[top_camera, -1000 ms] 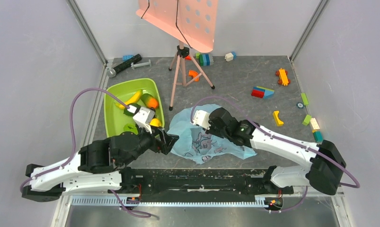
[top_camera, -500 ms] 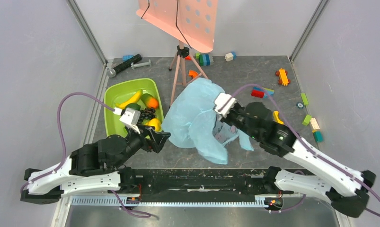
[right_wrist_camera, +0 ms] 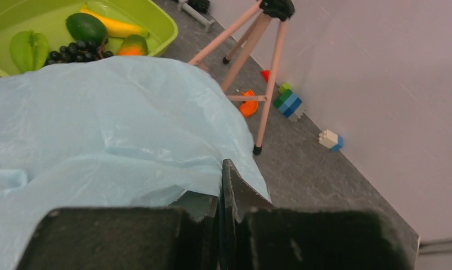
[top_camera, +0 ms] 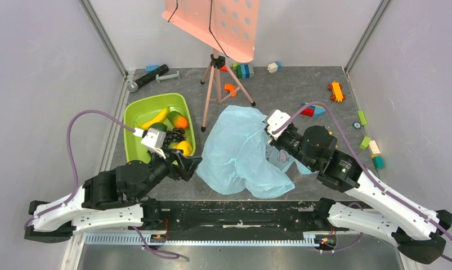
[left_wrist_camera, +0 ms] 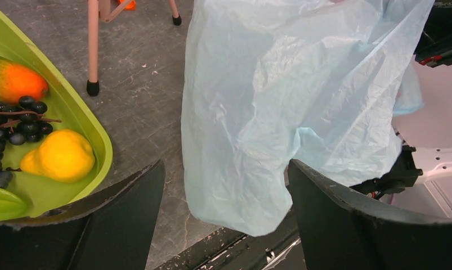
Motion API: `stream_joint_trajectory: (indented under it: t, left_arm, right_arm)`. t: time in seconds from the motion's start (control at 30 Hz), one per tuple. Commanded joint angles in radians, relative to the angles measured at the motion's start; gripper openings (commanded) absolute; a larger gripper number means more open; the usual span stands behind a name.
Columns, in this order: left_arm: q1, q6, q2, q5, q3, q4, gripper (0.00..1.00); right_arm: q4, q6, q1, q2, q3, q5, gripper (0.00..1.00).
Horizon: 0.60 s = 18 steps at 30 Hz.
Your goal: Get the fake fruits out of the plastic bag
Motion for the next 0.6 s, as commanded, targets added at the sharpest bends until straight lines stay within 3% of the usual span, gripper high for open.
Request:
stream_joint_trajectory:
  t: [0.0, 0.13, 0.23, 0.27, 0.37, 0.43, 0.5, 0.57]
  left_arm:
    - [-0.003, -0.041, 0.001, -0.033, -0.009, 0.012, 0.86]
    - [-0.004, -0.047, 0.002, -0.035, -0.012, 0.011, 0.86]
    - [-0.003, -0.051, 0.011, -0.039, -0.012, 0.014, 0.87]
    - [-0.003, -0.05, 0.014, -0.038, -0.008, 0.014, 0.87]
    - [-0.004, -0.048, 0.025, -0.036, 0.004, 0.007, 0.87]
    - [-0.004, -0.053, 0.026, -0.043, 0.01, -0.004, 0.88]
    - [-0.003, -0.061, 0.029, -0.054, 0.011, -0.019, 0.91]
    - [-0.004, -0.065, 0.033, -0.059, 0.01, -0.025, 0.92]
  right_arm:
    - [0.017, 0.099, 0.005, 0.031, 0.035, 0.212, 0.03]
    - [-0.112, 0.194, 0.003, 0.127, 0.13, 0.456, 0.06]
    - [-0.132, 0.235, 0.003, 0.178, 0.155, 0.497, 0.06]
    - [-0.143, 0.258, 0.003, 0.201, 0.168, 0.518, 0.13]
    - [-0.202, 0.28, 0.003, 0.253, 0.223, 0.523, 0.62]
    - [-0.216, 0.277, 0.003, 0.253, 0.232, 0.484, 0.81]
    - [-0.216, 0.274, 0.003, 0.228, 0.221, 0.454, 0.91]
    - [-0.228, 0.262, 0.003, 0.191, 0.208, 0.428, 0.95]
